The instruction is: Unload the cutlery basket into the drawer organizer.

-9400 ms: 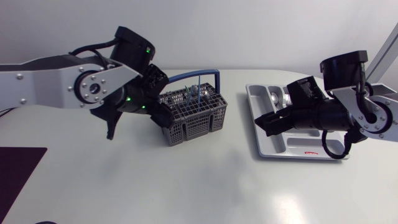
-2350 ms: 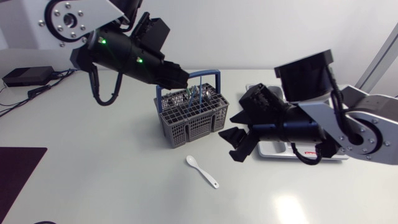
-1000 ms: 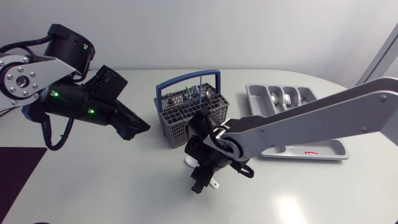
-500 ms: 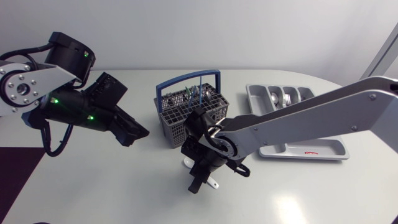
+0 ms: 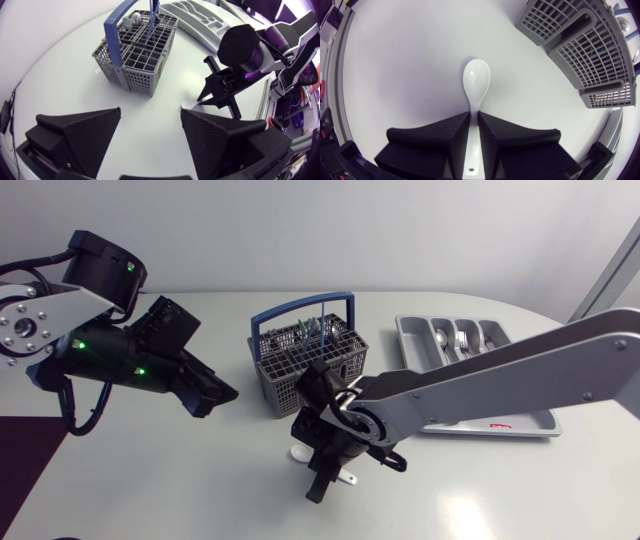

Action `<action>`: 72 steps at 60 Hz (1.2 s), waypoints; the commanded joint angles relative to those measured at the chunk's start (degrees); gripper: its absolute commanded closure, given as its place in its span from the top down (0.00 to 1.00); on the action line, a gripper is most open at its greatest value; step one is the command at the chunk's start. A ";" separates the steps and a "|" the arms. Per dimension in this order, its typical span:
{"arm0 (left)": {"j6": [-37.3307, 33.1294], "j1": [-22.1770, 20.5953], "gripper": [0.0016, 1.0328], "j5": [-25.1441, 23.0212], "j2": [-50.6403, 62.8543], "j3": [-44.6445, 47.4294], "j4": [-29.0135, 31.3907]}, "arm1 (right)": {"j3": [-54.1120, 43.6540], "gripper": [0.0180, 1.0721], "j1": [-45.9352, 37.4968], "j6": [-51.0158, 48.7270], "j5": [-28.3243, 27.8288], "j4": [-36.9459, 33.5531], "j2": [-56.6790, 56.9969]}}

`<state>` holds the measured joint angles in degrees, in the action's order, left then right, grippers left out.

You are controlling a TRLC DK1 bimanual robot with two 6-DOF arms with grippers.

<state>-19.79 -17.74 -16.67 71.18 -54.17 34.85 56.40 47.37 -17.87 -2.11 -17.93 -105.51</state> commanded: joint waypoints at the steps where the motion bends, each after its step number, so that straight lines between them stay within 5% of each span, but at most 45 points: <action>1: -1.21 -0.02 0.94 -0.74 -1.13 1.53 -0.13 | -2.35 0.16 0.61 -1.38 0.09 -1.05 1.98; 17: -1.39 0.16 0.94 -0.82 -2.18 2.32 -0.13 | -7.53 0.16 -2.81 -7.80 -2.29 -6.76 16.57; 31: -1.83 0.33 0.94 -0.91 -2.62 3.28 -0.22 | -12.10 0.17 -19.95 -24.85 -6.50 -15.03 27.64; 47: -1.74 0.07 0.94 -0.91 -2.80 3.46 -0.22 | -9.47 0.16 -44.12 -45.50 -11.43 -19.42 24.92; 72: -1.30 -1.07 0.94 -0.91 -2.97 3.37 -0.22 | -1.82 0.12 -66.45 -73.63 -15.56 -18.01 10.86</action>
<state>-20.64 -18.46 -16.71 69.25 -52.10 34.83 52.71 -16.58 -83.13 -16.58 -36.01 -92.05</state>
